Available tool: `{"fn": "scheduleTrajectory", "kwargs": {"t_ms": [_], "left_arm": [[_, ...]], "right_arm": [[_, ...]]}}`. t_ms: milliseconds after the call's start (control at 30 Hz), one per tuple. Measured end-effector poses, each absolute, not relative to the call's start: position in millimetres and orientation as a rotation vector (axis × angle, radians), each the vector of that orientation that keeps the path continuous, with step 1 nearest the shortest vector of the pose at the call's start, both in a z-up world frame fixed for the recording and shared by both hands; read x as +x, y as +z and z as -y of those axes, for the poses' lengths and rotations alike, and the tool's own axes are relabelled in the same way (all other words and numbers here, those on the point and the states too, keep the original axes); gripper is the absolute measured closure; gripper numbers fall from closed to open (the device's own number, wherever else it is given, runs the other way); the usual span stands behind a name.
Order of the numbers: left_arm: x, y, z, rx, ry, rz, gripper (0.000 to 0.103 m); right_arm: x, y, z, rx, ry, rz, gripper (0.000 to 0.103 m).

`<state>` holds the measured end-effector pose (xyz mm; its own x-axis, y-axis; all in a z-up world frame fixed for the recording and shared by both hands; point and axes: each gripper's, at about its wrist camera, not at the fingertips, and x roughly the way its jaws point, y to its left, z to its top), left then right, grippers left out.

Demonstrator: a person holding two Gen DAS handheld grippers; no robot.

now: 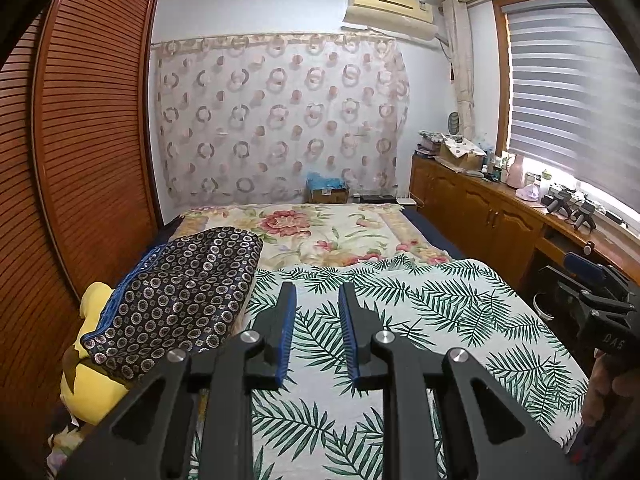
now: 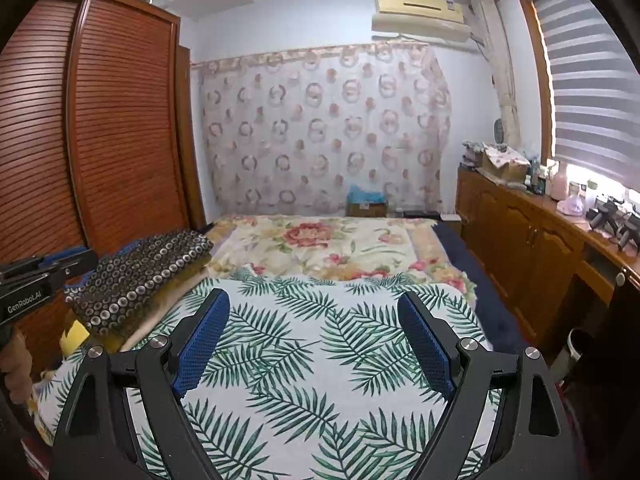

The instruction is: Fold small clothes

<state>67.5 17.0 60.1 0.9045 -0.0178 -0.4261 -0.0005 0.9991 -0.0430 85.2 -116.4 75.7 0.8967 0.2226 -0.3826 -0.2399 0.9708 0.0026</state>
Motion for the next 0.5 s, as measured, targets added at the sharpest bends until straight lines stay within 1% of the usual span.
{"fn": "scheduleTrajectory", "kwargs": {"t_ms": [500], "left_arm": [[67.1,59.1,-19.0,-0.042,-0.007,-0.440,0.082]], "right_arm": [[84.9,76.7,117.0,-0.038,0.233,-0.393,0.015]]}}
